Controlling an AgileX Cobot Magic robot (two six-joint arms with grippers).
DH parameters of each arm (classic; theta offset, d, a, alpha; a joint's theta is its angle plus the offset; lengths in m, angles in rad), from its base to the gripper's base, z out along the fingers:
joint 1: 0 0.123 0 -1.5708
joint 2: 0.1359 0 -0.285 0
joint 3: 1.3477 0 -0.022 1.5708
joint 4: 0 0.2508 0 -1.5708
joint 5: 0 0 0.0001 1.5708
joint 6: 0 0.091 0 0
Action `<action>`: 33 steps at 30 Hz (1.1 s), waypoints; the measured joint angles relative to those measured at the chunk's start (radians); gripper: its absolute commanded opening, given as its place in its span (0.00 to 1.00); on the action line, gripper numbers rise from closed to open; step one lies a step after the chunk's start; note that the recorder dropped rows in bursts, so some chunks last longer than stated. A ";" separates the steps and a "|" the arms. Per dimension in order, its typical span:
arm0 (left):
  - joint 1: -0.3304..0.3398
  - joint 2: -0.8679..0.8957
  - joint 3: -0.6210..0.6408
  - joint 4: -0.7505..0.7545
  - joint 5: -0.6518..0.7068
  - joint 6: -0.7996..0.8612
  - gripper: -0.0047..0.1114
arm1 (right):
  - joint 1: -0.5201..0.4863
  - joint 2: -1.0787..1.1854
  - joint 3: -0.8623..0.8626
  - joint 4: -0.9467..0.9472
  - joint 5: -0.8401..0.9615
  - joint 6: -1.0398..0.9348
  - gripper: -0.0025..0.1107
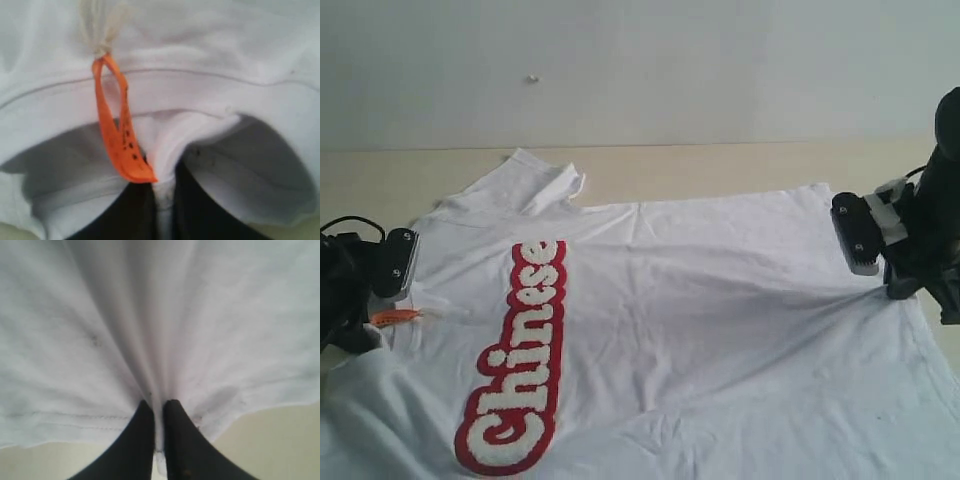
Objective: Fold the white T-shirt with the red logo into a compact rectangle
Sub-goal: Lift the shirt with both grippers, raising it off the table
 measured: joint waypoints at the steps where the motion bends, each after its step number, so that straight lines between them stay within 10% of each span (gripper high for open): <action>1: 0.000 -0.008 0.000 0.005 -0.005 -0.005 0.04 | 0.000 -0.017 0.000 0.000 0.000 0.000 0.02; 33: 0.041 -0.700 -0.147 0.360 0.113 -0.526 0.04 | 0.002 -0.595 -0.152 0.073 0.114 0.194 0.02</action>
